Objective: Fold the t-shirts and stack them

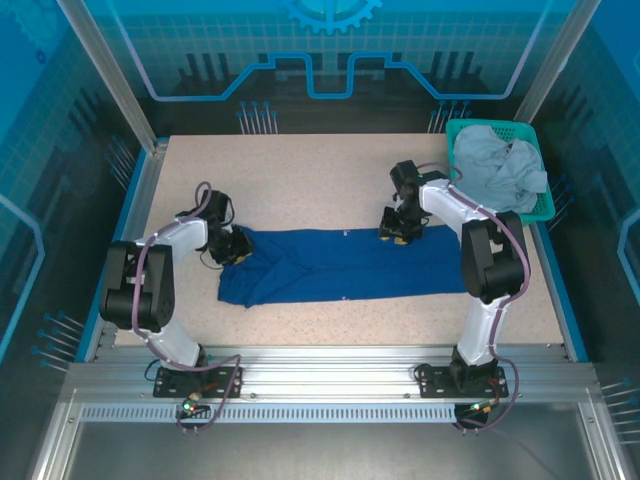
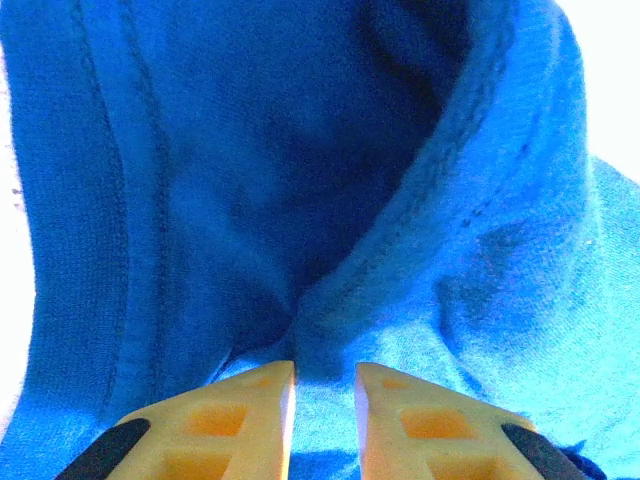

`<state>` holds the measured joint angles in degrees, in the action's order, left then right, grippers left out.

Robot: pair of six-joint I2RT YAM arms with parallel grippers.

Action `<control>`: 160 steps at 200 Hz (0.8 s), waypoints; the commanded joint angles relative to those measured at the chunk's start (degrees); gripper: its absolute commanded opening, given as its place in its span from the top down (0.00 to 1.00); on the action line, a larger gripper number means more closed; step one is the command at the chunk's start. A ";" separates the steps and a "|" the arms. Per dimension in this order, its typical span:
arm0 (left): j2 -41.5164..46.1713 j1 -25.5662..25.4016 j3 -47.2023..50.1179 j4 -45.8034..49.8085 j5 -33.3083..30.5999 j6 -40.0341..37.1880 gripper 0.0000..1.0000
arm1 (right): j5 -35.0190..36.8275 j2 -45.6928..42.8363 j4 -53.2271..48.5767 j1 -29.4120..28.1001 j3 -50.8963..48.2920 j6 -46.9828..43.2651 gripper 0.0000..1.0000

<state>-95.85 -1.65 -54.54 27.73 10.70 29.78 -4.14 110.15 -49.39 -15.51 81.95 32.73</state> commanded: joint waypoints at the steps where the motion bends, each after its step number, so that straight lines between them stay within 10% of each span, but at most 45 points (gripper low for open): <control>1: -1.22 -0.24 -1.43 0.46 -1.07 -1.46 0.79 | -1.13 0.91 -0.18 -0.51 0.76 0.23 0.65; 81: 6.36 -1.32 1.10 3.58 -4.81 1.24 1.00 | -0.74 0.82 -0.01 -0.56 0.68 0.32 0.65; 160: 14.56 -1.35 4.31 9.26 -2.40 7.42 1.00 | -0.56 1.40 -0.53 -0.87 1.86 -0.39 0.66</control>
<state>-84.66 -2.79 -51.86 31.94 7.14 33.58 -4.12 110.28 -49.39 -15.77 82.30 32.71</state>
